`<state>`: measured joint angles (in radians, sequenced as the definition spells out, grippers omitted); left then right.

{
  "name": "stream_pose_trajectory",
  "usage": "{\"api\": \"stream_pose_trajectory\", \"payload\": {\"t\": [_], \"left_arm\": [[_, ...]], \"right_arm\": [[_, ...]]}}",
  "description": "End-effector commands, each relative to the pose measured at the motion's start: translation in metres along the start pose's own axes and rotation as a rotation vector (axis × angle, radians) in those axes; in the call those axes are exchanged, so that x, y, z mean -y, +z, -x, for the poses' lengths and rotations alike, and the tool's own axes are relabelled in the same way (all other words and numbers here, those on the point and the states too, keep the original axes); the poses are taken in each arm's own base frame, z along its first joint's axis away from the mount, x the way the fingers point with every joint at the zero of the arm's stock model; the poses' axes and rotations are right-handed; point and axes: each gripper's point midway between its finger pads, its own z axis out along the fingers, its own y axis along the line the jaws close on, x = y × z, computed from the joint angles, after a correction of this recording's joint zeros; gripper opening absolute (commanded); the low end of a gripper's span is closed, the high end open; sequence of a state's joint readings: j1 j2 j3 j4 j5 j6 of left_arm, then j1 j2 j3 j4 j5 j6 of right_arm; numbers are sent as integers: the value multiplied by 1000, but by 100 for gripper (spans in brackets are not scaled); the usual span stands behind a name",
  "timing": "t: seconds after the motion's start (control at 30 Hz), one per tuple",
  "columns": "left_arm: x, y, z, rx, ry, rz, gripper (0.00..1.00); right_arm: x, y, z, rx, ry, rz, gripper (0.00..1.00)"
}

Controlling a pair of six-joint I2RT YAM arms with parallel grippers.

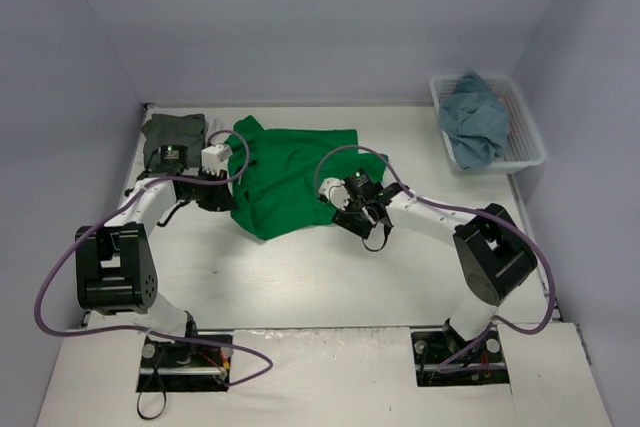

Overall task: Fold and stack the t-shirts
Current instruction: Flatten out the tshirt

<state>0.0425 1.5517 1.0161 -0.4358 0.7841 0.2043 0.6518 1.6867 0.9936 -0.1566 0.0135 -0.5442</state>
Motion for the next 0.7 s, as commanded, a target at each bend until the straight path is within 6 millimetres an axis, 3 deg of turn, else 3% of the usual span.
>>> {"api": "stream_pose_trajectory", "payload": {"t": [0.0,0.27,0.43,0.53,0.63,0.67], "left_arm": [[1,-10,27,82,66,7,0],[1,-14,27,95,80,27,0],[1,-13,27,88,74,24,0],[0,-12,26,87,75,25,0],[0,-12,25,86,75,23,0],[-1,-11,24,83,73,25,0]], "right_arm": [[22,-20,20,81,-20,-103,59],[16,-5,16,71,-33,-84,57],[10,9,11,53,-37,-64,51],[10,14,7,35,-41,-70,43],[13,17,5,24,-45,-82,29],[14,16,4,22,-48,-88,14]]}}
